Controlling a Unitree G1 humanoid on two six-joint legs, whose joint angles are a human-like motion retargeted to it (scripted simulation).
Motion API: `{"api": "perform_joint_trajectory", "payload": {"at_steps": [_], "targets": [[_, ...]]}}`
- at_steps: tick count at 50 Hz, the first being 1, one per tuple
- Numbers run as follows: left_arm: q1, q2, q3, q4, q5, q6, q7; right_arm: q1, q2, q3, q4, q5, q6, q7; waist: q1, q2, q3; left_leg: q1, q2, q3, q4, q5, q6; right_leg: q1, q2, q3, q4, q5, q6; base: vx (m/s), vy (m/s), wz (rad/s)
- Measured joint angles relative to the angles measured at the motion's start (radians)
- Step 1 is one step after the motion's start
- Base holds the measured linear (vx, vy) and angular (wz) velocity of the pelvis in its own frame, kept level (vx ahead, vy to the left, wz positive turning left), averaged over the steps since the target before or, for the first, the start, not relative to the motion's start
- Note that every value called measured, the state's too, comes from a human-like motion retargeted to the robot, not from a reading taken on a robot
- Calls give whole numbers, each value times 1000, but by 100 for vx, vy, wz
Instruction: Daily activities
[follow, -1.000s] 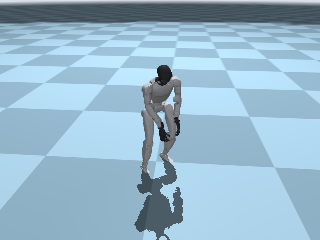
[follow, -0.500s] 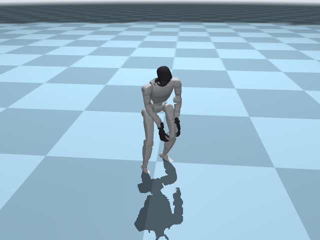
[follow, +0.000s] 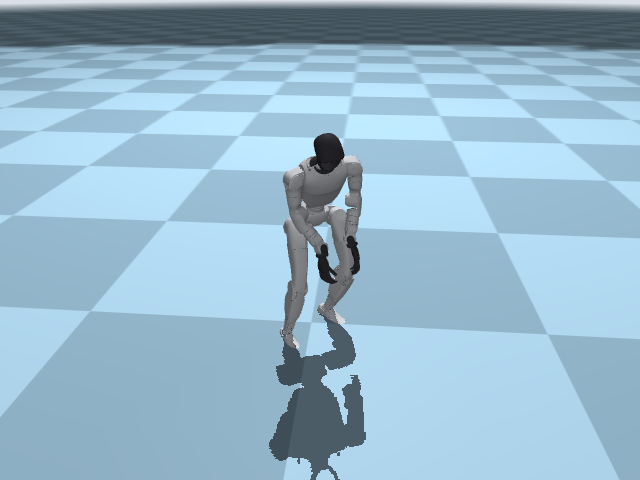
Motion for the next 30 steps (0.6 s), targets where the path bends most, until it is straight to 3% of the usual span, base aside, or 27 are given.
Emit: {"api": "perform_joint_trajectory", "payload": {"at_steps": [12, 30], "targets": [[-37, -33, -1, 24, 87, 3, 1, -7, 12, 1, 5, -19, -8, 57, -8, -26, 15, 2, 6, 16, 79, -40, 5, -16, -12, 8, 102, -65, -7, 0, 0, 0], [-58, -112, -28, -68, 179, -22, 35, -39, -10, -86, 10, 100, -57, 101, -27, -18, 35, -23, 50, 26, 254, -81, -17, -37, -6, -2, 282, -200, -69, -1, -4, 1]]}}
